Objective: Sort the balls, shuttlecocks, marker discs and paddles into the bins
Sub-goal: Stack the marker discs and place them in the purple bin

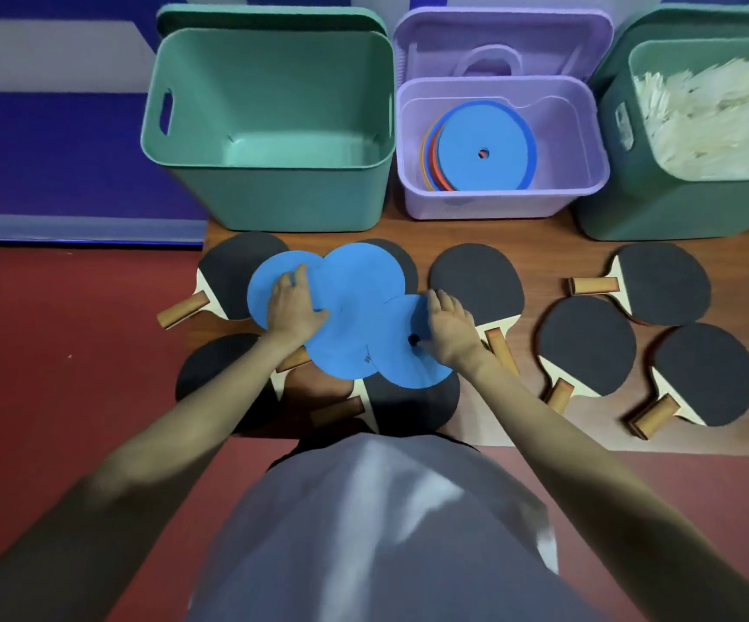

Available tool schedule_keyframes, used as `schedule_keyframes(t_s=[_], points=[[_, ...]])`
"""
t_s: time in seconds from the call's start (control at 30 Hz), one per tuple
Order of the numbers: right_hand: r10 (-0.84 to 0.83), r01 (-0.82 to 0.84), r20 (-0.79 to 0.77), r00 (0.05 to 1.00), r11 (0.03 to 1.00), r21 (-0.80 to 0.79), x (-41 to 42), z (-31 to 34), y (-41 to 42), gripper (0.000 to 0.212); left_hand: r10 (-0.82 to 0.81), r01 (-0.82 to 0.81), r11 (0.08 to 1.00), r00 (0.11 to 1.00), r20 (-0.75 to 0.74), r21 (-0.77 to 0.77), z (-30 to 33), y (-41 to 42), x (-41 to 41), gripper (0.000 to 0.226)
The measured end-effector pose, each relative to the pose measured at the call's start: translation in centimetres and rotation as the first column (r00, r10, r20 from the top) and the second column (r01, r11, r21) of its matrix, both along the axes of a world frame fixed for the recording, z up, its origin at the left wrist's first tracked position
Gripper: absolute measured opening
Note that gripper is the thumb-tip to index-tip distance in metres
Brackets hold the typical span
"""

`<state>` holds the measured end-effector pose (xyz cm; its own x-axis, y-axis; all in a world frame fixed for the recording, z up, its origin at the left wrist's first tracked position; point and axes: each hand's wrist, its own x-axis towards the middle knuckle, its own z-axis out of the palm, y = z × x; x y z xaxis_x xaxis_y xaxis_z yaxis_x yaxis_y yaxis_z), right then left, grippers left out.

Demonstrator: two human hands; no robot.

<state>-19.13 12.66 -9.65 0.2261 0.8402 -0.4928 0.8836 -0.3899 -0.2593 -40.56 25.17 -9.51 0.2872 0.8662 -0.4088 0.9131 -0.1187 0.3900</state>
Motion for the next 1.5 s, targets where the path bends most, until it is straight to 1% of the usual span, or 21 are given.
schedule_keyframes(t_s=[0.1,0.17,0.3,0.4,0.5,0.63,0.77,0.83,0.97,1.03,1.07,1.1,1.17,1.2,1.23,1.3,1.33,1.37,1.4,1.43,1.5], points=[[0.019,-0.021,0.097,0.995,0.999,0.027,-0.9,-0.6,-0.6,0.077,-0.034,0.031,0.998,0.997,-0.071,-0.046,-0.3,-0.5,0.0,0.086],[0.016,-0.021,0.106,0.994,0.999,0.044,-1.1,-0.8,-0.8,0.071,-0.065,0.064,0.998,0.989,-0.136,-0.012,-0.2,-0.8,0.2,0.084],[0.003,-0.010,0.114,0.993,0.998,0.068,-0.9,-0.7,-1.0,0.068,-0.001,0.008,0.997,0.996,-0.087,0.072,0.4,-1.3,0.7,0.082],[-0.040,0.022,0.158,0.987,0.993,0.115,-0.8,-0.4,-1.1,0.062,0.021,-0.021,0.986,1.000,0.005,0.166,0.9,-1.5,1.0,0.074],[-0.089,0.065,0.160,0.983,0.986,0.153,-0.4,0.6,-1.0,0.053,0.056,-0.078,0.985,0.988,0.144,0.157,1.5,-1.4,0.9,0.061],[-0.068,0.055,0.073,0.995,0.985,0.161,0.7,2.0,-1.2,0.024,0.051,-0.095,0.987,0.951,0.306,0.129,2.3,-1.9,0.5,0.029],[-0.107,0.099,0.038,0.994,0.980,0.174,1.3,3.7,-1.6,0.017,-0.014,-0.030,0.994,0.918,0.397,0.106,3.2,-2.8,-0.2,0.021],[-0.158,0.165,-0.049,0.986,0.957,0.239,1.3,5.0,-1.5,0.011,0.016,-0.055,0.996,0.885,0.465,0.070,4.1,-3.2,-0.5,0.013],[-0.176,0.252,-0.202,0.963,0.853,0.458,0.1,7.9,-1.3,0.013,0.214,-0.219,0.973,0.744,0.633,-0.072,5.6,-3.5,-1.2,0.007],[-0.170,0.364,-0.376,0.911,0.762,0.535,-0.9,9.2,-0.7,0.015,0.342,-0.305,0.935,0.648,0.680,-0.180,6.3,-3.2,-1.4,0.010],[-0.149,0.441,-0.497,0.855,0.712,0.546,-1.4,9.7,-0.3,0.014,0.421,-0.343,0.904,0.603,0.678,-0.256,6.5,-3.0,-1.5,0.011],[-0.124,0.529,-0.626,0.770,0.672,0.517,-1.9,10.0,0.1,0.011,0.503,-0.372,0.863,0.555,0.663,-0.343,6.8,-2.8,-1.6,0.010],[-0.123,0.685,-0.846,0.519,0.652,0.326,-3.0,10.5,1.0,0.005,0.662,-0.381,0.749,0.442,0.605,-0.542,7.2,-2.1,-2.0,0.016],[-0.141,0.721,-0.907,0.396,0.660,0.212,-3.5,10.5,1.5,0.009,0.727,-0.377,0.686,0.387,0.567,-0.623,7.4,-1.8,-2.1,0.025],[-0.161,0.728,-0.937,0.309,0.674,0.124,-4.1,10.3,1.9,0.015,0.782,-0.380,0.623,0.330,0.528,-0.684,7.7,-1.7,-2.2,0.032],[-0.181,0.710,-0.958,0.224,0.704,0.033,-5.5,9.7,2.6,0.023,0.854,-0.391,0.520,0.224,0.469,-0.760,8.2,-1.8,-2.2,0.026],[-0.188,0.700,-0.961,0.202,0.715,0.007,-6.3,9.4,3.0,0.024,0.877,-0.389,0.479,0.173,0.448,-0.787,8.4,-1.8,-2.2,0.024],[-0.198,0.688,-0.961,0.193,0.726,-0.012,-7.1,9.0,3.3,0.023,0.894,-0.368,0.444,0.120,0.432,-0.817,8.5,-1.8,-2.4,0.031],[-0.213,0.677,-0.954,0.212,0.736,-0.014,-7.7,8.6,3.6,0.020,0.906,-0.328,0.416,0.065,0.419,-0.848,8.6,-1.9,-2.5,0.042],[-0.225,0.663,-0.943,0.244,0.748,-0.006,-8.4,8.1,3.9,0.017,0.915,-0.280,0.392,0.017,0.404,-0.876,8.5,-1.8,-2.9,0.054],[-0.247,0.644,-0.908,0.338,0.764,0.032,-9.5,7.2,4.5,0.010,0.923,-0.209,0.372,-0.020,0.384,-0.904,8.4,-1.8,-3.7,0.066]])
